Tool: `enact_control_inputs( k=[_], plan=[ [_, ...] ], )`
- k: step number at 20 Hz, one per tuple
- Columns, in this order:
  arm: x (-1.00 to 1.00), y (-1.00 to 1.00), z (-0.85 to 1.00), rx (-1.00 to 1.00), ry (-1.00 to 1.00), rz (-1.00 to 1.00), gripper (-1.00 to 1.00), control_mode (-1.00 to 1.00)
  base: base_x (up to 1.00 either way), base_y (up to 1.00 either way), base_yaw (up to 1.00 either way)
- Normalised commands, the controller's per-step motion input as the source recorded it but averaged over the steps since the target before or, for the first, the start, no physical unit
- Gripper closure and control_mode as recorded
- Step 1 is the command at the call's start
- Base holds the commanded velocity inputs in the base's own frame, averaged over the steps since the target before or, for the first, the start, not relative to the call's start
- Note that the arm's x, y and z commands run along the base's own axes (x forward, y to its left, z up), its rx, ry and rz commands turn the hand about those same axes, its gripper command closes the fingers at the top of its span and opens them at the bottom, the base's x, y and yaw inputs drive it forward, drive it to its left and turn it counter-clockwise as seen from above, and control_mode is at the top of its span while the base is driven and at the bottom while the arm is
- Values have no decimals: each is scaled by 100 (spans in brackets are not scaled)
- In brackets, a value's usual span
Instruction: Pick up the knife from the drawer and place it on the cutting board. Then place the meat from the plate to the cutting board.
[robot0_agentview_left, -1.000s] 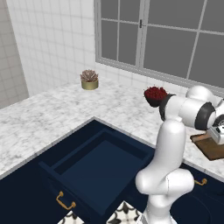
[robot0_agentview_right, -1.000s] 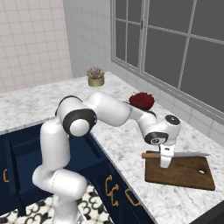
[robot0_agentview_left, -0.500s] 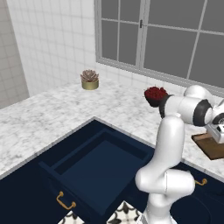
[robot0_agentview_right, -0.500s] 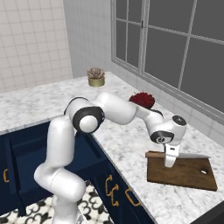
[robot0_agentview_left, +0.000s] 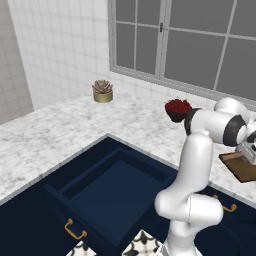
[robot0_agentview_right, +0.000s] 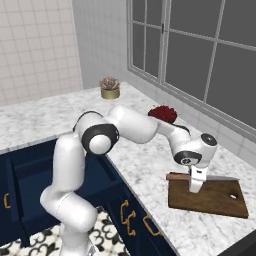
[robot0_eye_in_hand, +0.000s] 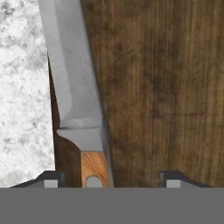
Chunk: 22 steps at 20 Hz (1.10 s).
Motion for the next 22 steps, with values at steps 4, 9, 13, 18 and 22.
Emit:
enact_control_inputs(
  k=[4,9,13,18,22],
  plan=[
    [-34,63,41,-3,-9,0,-100,-100,0,0,0],
    [-29,99,81,-7,1,5,-100,-100,0,0,0],
    [-16,100,76,-7,2,26,-100,-100,0,0,0],
    [-2,94,47,-7,0,47,-100,-100,0,0,0],
    [-6,81,20,-5,-5,66,-100,-100,0,0,0]
  ],
)
